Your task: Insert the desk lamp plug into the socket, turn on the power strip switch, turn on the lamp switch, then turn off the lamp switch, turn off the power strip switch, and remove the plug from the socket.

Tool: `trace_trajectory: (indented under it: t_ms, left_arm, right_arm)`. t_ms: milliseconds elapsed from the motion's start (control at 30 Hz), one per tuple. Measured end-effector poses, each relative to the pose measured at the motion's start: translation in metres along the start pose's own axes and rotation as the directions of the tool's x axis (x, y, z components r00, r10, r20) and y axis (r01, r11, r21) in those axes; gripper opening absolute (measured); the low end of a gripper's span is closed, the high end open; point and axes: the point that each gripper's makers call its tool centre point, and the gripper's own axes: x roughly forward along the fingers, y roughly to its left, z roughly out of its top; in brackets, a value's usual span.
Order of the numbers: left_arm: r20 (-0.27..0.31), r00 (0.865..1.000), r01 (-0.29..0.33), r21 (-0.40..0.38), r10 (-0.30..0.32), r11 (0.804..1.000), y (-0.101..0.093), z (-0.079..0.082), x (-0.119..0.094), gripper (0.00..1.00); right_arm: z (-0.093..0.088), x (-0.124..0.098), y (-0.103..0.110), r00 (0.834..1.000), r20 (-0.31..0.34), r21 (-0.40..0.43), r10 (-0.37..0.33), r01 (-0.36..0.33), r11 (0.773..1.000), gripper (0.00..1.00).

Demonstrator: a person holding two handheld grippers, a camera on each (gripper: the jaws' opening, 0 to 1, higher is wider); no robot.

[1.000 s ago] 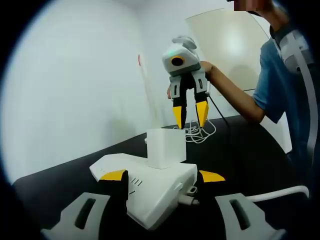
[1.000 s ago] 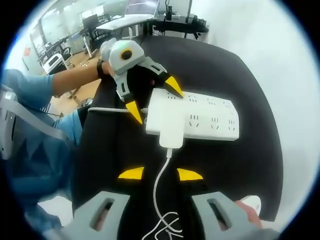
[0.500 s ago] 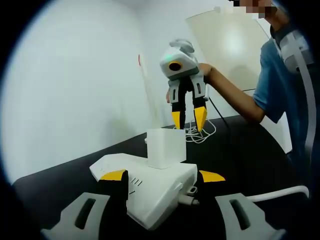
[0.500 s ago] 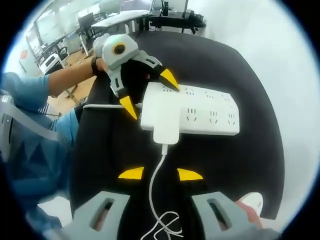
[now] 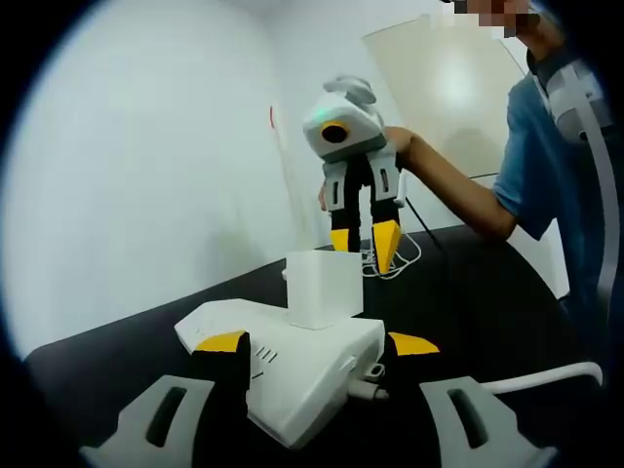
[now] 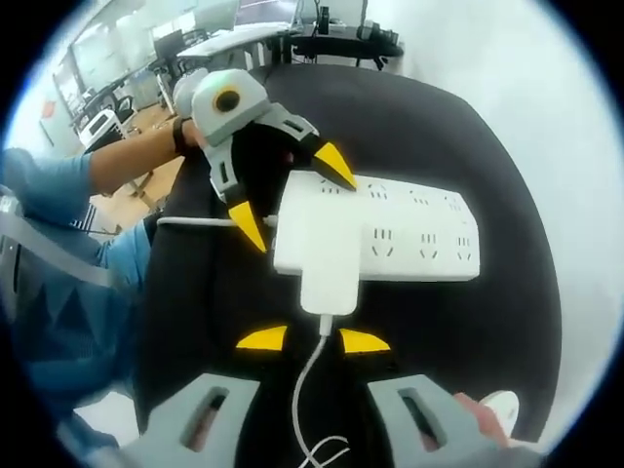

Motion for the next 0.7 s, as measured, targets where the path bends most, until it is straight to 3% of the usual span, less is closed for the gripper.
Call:
trace_trajectory:
  t_ms: [100, 267, 333, 700]
  left_arm:
    - [-0.001, 1.0, 0.0, 0.001, 0.0, 1.0, 0.001, -0.001, -0.001, 0.53]
    - [0.003, 1.0, -0.001, 0.005, 0.001, 1.0, -0.002, 0.001, 0.002, 0.54]
    - [0.002, 1.0, 0.0, 0.005, 0.0, 1.0, -0.004, 0.002, 0.003, 0.54]
    - [-0.004, 1.0, -0.002, 0.0, 0.002, 1.0, 0.0, 0.0, 0.002, 0.55]
  right_arm:
    - [0.0, 0.0, -0.006, 1.0, -0.001, 0.008, -0.025, 0.025, 1.0, 0.09]
    - [0.003, -0.002, -0.01, 1.0, 0.019, 0.068, -0.025, 0.024, 0.997, 0.07]
    - [0.009, -0.007, -0.011, 0.998, 0.055, 0.084, -0.029, 0.024, 0.996, 0.06]
    - [0.025, -0.017, -0.01, 0.99, 0.134, 0.098, -0.048, 0.035, 0.995, 0.05]
